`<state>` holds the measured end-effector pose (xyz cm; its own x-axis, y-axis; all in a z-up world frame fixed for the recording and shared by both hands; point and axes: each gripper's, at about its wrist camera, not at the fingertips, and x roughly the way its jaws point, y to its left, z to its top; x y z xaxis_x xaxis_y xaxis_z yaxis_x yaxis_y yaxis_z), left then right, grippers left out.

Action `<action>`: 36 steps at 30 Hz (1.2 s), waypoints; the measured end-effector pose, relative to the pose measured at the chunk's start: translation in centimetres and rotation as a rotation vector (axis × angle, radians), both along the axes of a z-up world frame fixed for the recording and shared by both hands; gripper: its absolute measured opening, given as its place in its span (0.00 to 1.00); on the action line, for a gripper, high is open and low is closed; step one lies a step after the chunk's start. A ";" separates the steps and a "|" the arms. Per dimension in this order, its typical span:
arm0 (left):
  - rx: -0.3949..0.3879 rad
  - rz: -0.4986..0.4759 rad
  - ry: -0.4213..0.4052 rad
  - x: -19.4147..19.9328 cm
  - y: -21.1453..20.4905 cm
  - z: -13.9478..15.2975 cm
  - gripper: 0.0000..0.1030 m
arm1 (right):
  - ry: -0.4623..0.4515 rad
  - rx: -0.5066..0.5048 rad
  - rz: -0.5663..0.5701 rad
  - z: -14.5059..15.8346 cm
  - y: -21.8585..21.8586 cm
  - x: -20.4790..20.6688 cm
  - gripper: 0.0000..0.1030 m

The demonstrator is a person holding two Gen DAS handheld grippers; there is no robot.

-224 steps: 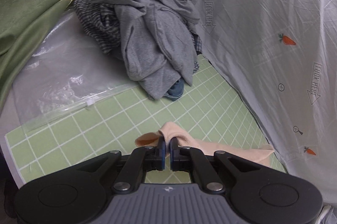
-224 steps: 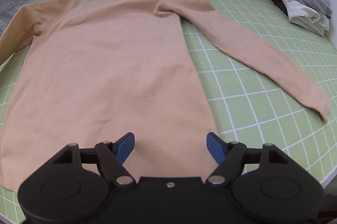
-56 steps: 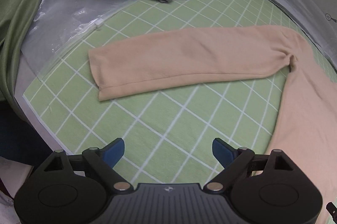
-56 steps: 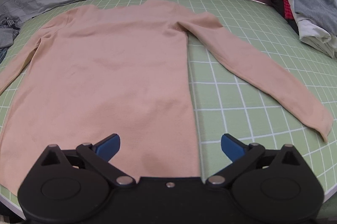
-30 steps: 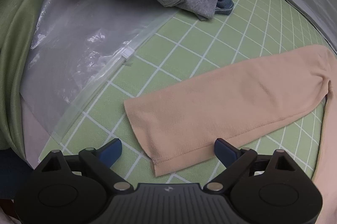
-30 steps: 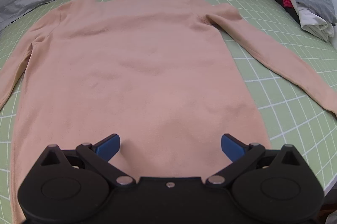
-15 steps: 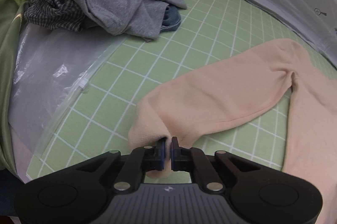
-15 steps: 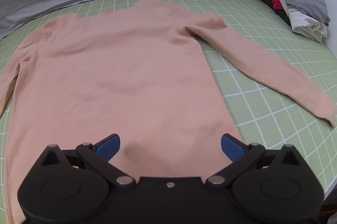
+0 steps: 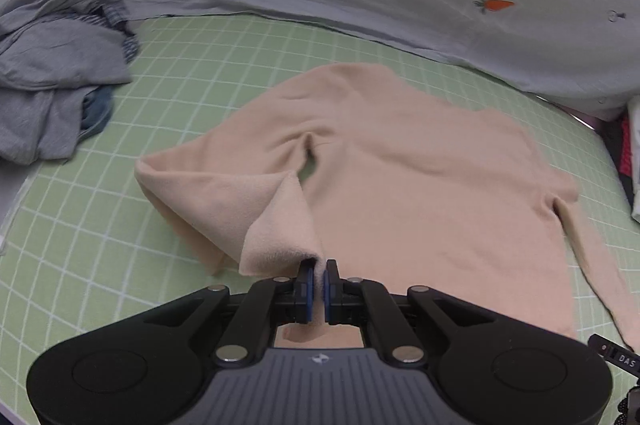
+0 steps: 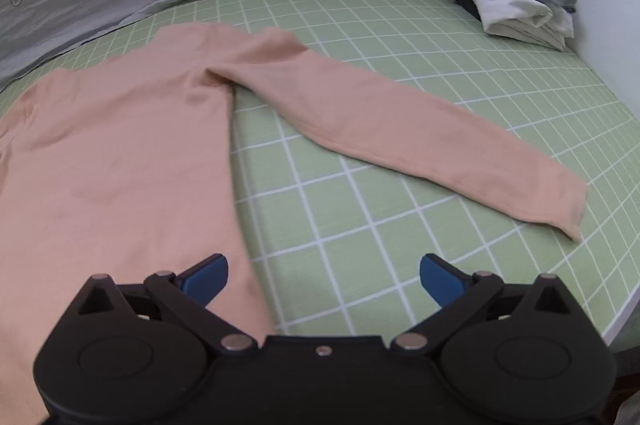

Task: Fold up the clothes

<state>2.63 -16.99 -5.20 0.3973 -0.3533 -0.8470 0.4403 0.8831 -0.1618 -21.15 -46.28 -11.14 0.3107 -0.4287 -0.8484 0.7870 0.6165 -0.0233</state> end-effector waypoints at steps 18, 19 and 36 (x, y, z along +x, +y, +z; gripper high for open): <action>0.155 0.095 -0.057 -3.3 4.1 -0.4 0.78 | -0.004 -0.039 0.141 -0.6 1.1 1.3 1.00; 0.156 0.103 -0.055 -2.7 5.3 -0.4 0.78 | -0.013 -0.055 0.150 -0.3 2.0 2.0 1.00; 0.168 0.069 -0.037 5.6 17.0 -1.7 0.81 | -0.150 0.059 0.343 -0.5 17.4 13.4 0.64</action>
<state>8.19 0.02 -6.93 0.4480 -0.1790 -0.8760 0.3807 0.9247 0.0058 -7.72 -28.88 -11.65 0.5499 -0.2301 -0.8029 0.5267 0.8416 0.1196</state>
